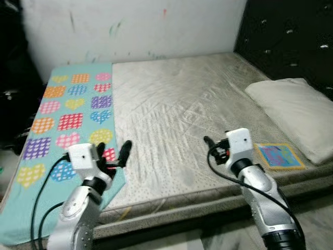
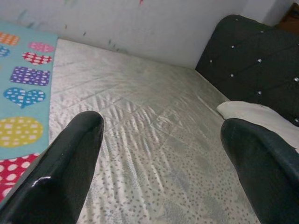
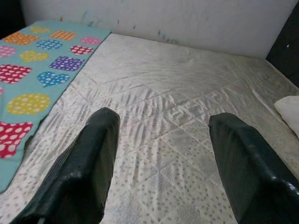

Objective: Clean up the room

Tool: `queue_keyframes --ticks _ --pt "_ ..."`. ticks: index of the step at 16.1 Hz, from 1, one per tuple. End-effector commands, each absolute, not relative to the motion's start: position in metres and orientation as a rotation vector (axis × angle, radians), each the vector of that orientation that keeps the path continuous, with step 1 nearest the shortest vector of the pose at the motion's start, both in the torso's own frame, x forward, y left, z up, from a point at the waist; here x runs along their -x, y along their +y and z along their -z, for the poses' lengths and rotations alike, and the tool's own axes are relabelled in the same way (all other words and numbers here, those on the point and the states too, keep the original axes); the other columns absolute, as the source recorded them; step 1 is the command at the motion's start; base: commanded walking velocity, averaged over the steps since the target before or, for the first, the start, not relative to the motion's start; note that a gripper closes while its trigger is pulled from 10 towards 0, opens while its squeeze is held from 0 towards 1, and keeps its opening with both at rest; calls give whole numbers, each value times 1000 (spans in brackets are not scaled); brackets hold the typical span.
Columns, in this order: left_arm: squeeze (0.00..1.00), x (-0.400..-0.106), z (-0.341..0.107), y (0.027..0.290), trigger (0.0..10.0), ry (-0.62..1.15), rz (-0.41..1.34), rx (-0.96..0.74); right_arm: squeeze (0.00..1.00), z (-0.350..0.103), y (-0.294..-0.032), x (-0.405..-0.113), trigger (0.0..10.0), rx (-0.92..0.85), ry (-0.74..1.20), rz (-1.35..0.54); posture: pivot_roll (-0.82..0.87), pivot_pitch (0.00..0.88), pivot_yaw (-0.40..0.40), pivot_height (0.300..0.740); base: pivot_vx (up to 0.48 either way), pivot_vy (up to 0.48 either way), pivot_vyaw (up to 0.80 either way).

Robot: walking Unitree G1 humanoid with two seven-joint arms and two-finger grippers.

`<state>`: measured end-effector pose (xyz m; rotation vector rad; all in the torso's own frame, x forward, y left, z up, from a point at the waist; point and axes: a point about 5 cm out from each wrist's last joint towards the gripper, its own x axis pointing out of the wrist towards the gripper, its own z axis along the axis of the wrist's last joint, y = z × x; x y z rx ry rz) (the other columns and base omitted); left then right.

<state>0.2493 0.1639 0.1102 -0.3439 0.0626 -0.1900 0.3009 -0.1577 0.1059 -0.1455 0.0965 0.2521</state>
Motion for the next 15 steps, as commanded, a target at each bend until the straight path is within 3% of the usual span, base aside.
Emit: queue_keyframes --ticks 1,13,15 --pt "0 -249 -113 171 10000 55 167 320 0 -110 -151 -303 10000 145 79 -272 -162 0 -10 740 424 0 0" --pt "0 -252 -108 177 10000 99 95 285 0 -113 -152 -303 10000 134 61 -267 -161 0 -10 740 35 0 0" --pt "0 -252 -108 177 10000 100 95 285 0 -113 -150 -303 10000 136 60 -273 -161 0 -10 740 0 0 800"
